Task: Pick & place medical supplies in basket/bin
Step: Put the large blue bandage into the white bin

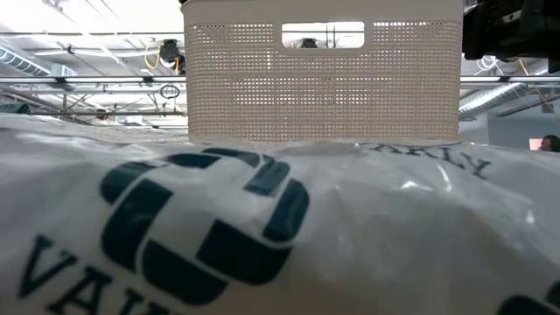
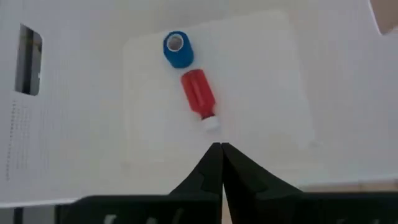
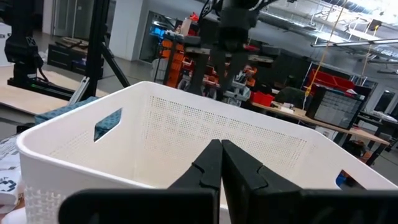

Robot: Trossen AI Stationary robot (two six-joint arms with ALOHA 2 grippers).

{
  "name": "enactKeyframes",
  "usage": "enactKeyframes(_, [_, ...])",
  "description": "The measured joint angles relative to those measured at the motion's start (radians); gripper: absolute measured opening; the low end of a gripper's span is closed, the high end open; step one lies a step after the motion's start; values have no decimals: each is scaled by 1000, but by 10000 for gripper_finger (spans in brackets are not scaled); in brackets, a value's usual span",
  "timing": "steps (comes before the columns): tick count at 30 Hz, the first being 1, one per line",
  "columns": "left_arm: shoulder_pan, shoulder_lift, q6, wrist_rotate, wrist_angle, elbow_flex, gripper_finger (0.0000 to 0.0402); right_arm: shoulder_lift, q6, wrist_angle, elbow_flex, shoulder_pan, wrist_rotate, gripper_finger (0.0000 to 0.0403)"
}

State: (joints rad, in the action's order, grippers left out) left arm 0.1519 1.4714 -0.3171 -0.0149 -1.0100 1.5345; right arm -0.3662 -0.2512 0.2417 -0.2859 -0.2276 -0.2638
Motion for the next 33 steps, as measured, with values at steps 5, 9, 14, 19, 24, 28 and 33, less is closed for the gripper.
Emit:
enactKeyframes(5, [-4,-162,5,27,136,-129,4,0,3,-9,0,0,0,0])
enactKeyframes(9, [5,-329,34,23,315,-296,4,-1,4,-10,0,0,0,0])
enactKeyframes(14, [21,-502,112,34,552,-515,3,-7,8,-9,0,0,2,0])
enactKeyframes(19, [22,-621,159,4,732,-708,2,-16,8,-5,0,0,3,0])
enactKeyframes(24, [22,-687,191,-11,897,-867,2,-16,6,-2,0,0,2,0])
enactKeyframes(28, [16,-707,221,-13,1114,-1009,2,-16,5,-2,0,0,2,0])
enactKeyframes(33, [15,-707,230,-27,1438,-1193,2,-16,2,-3,0,0,1,0])
